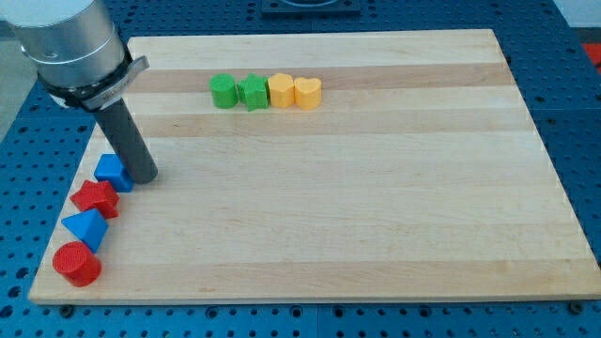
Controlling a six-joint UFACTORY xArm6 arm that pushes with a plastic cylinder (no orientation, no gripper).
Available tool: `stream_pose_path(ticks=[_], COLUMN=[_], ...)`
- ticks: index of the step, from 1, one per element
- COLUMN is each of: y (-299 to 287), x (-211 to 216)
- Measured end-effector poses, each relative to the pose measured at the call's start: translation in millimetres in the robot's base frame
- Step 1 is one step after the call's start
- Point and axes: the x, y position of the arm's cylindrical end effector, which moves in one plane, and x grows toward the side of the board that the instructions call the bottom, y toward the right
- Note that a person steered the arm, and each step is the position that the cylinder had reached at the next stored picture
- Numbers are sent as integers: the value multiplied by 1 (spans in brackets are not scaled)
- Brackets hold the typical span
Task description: Slide yellow hexagon green star and green circle towards center left
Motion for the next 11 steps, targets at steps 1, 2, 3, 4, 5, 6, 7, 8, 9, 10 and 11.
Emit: stream_pose_path(ticks=[1,2,3,4,5,6,7,8,9,10,11], y=[-6,-11,-3,43,81,114,148,176,208,245,264], x=[0,0,0,-1,-14,-32,-51,-66,-80,-99,-127])
